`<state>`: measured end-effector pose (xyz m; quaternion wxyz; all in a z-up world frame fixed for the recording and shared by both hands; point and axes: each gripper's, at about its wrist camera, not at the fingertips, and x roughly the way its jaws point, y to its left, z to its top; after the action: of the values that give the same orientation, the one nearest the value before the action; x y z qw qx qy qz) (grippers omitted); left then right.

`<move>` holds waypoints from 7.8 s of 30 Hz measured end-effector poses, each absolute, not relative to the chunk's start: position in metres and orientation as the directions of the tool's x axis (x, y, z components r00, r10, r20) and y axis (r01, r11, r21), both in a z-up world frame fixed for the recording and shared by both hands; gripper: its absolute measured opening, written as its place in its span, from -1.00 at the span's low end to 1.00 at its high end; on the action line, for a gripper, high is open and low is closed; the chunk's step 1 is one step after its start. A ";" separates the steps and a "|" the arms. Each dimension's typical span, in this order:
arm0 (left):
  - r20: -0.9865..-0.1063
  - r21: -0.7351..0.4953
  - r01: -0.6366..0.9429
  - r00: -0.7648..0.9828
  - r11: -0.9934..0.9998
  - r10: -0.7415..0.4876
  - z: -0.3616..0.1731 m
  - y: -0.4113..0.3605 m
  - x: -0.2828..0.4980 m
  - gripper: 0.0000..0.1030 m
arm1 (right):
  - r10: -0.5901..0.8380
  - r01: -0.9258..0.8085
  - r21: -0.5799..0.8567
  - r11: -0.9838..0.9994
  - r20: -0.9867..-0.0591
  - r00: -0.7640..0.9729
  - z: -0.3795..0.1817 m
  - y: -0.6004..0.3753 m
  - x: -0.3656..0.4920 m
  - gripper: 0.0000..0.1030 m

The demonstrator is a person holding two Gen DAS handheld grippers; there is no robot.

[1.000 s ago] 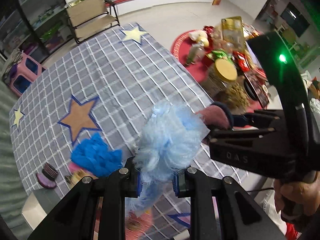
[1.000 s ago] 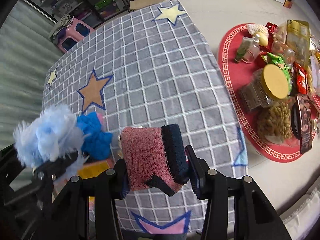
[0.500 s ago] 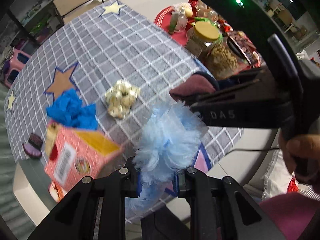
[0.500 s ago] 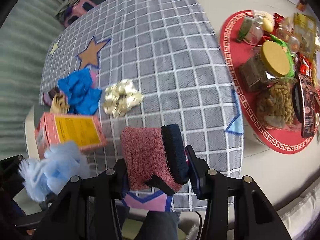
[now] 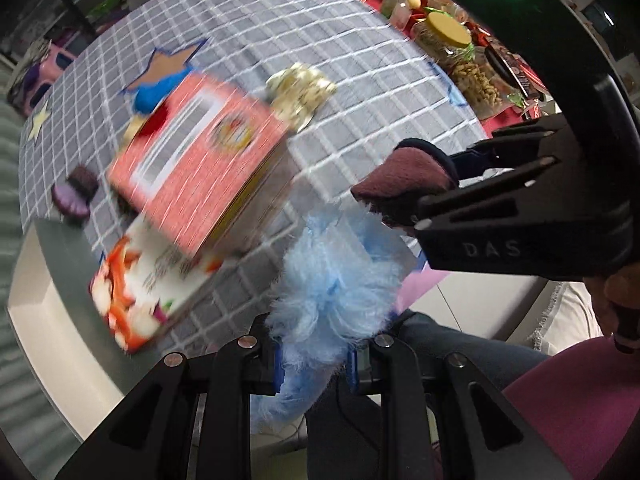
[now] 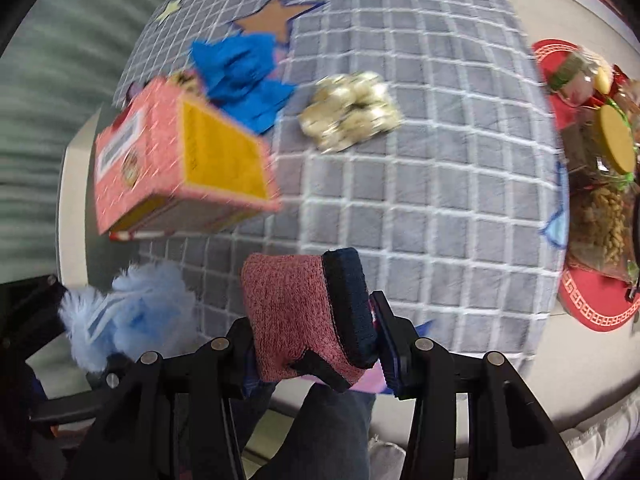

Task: Organize soft objects
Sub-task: 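Carry the scrunchie and slipper in both tools over the white box, then open both tools to drop the scrunchie and slipper into the box, then grasp the purple knitted bootie with the left tool while the right tool grasps the cream polka-dot scrunchie, then carry the bootie and polka-dot scrunchie in both tools over the white box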

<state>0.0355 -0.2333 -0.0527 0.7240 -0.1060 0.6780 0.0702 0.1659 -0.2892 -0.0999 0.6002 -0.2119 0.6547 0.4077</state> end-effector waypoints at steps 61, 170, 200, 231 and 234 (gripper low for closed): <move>-0.984 0.010 -0.797 0.100 0.604 0.147 -0.057 -0.008 -0.230 -0.52 | 0.144 -0.984 0.175 -0.024 -0.974 -0.177 -0.046 -0.055 -0.120 -0.05; -0.956 0.290 -0.397 -0.151 0.871 0.250 -0.126 0.095 0.065 0.99 | 0.200 -0.618 0.227 0.753 -0.973 -0.114 -0.088 -0.187 0.253 1.00; -0.946 0.247 -0.405 -0.300 0.880 0.127 -0.186 0.097 0.100 -0.05 | 0.028 -0.683 0.052 0.729 -0.999 -0.047 -0.196 -0.150 0.262 0.26; -0.943 0.103 -0.723 0.147 0.683 0.297 -0.011 0.070 0.025 -0.17 | 0.427 -0.827 0.241 0.509 -0.904 0.000 -0.006 -0.096 0.201 -0.39; -0.939 0.081 -0.738 0.169 0.670 0.300 -0.001 0.066 0.018 -0.17 | 0.437 -0.833 0.241 0.499 -0.900 0.001 0.001 -0.096 0.195 -0.39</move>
<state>0.0179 0.0656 -0.0010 0.7372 -0.2030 0.5398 0.3521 0.1948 -0.0955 0.0010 0.6827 -0.1861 0.5322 0.4648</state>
